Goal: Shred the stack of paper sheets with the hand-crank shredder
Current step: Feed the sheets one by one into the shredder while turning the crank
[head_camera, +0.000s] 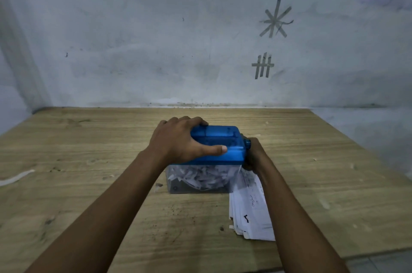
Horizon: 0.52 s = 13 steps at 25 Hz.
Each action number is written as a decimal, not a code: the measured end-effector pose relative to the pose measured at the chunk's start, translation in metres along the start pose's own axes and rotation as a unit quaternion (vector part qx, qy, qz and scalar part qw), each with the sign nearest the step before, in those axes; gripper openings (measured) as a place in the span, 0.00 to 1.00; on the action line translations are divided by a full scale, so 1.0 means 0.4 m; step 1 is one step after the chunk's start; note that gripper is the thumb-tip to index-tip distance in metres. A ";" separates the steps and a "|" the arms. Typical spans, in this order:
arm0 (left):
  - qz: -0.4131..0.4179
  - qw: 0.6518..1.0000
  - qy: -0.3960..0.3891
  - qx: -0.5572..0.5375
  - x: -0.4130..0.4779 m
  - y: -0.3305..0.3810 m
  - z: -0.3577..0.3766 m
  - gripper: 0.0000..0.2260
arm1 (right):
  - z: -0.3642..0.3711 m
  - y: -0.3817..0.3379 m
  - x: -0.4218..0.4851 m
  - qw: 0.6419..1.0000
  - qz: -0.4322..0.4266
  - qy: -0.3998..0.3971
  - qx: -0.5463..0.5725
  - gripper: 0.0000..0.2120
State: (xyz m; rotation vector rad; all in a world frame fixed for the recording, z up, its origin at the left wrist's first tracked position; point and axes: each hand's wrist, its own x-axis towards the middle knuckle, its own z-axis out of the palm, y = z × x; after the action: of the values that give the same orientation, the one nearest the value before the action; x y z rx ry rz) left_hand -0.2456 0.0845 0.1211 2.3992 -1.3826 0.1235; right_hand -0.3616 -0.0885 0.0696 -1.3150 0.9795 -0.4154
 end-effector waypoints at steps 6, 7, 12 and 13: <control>-0.021 1.000 0.010 -0.019 -0.005 -0.007 -0.001 0.48 | -0.042 0.046 -0.124 0.996 -0.024 -0.051 -0.068 0.17; -0.019 1.000 0.010 -0.018 -0.004 -0.009 0.000 0.48 | -0.047 0.048 -0.138 0.996 -0.028 -0.046 -0.077 0.18; 0.008 1.000 0.003 -0.019 -0.003 -0.015 -0.004 0.48 | -0.073 0.093 -0.187 0.978 -0.159 0.120 -0.063 0.21; 0.010 1.000 0.002 -0.024 -0.005 -0.014 -0.004 0.48 | -0.087 0.117 -0.183 0.969 -0.169 0.169 -0.066 0.22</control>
State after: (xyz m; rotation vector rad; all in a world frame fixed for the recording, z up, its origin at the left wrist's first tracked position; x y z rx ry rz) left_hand -0.2415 0.0893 0.1206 2.3459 -1.3918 0.0995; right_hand -0.4420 -0.0431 0.0545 -1.5705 1.0796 -0.8705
